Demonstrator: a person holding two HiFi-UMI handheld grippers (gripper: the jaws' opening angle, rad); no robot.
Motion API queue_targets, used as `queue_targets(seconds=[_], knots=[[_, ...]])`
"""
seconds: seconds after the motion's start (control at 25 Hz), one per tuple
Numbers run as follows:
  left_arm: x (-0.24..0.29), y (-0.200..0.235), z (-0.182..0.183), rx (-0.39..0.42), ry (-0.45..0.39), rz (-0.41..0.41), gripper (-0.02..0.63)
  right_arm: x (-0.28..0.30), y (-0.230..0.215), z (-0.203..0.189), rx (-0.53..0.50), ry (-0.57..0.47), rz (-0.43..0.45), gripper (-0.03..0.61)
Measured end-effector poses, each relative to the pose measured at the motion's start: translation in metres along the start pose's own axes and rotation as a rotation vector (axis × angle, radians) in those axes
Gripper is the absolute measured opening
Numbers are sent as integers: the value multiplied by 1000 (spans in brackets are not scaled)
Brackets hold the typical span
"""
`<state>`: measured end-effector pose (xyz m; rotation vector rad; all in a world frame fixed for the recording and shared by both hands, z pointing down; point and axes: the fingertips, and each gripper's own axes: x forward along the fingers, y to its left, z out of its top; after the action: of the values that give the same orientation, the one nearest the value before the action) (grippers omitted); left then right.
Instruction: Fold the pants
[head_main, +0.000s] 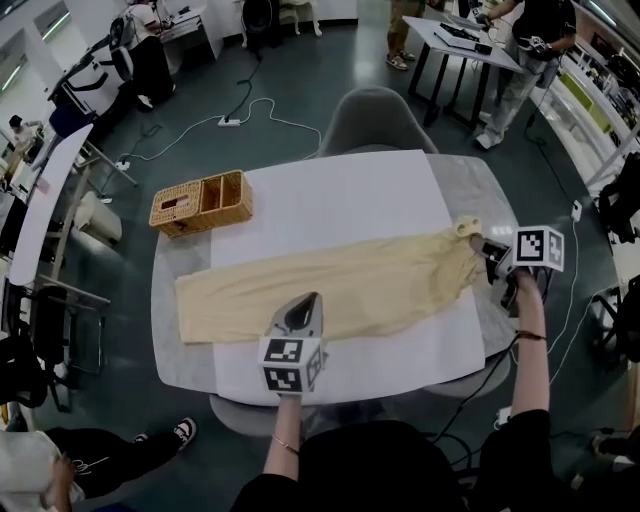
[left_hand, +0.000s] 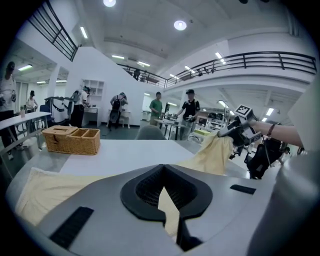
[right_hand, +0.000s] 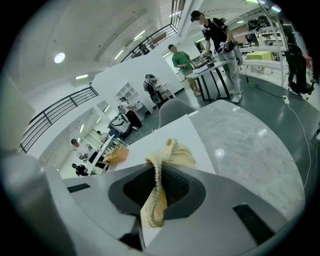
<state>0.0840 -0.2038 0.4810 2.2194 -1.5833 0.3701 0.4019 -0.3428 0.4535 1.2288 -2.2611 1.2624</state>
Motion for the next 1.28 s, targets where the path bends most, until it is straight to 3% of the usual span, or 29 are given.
queue_targets(seconds=[0.24,0.36,0.6,0.84,1.0,1.28], knots=[[-26,25,-2,-19,-18,14,8,4,40,-5,-53,-11,-22,44],[-39,39,-2,-28,-29,25,8,11,66,-7,-50,-22,26,44],[-64,65,-5,-44,-46,36,8,22,107,-14,-98,-30,12,44],[-91,91,-9,-57,-57,43,8,40,160,-27,-84,-45,116,44],[-106,110,-14,-66,-64,48,8,45,179,-34,-125,-45,62,44],[-136,168,-26,-72,-73,50,8,89,259,-59,-134,-52,185,44]])
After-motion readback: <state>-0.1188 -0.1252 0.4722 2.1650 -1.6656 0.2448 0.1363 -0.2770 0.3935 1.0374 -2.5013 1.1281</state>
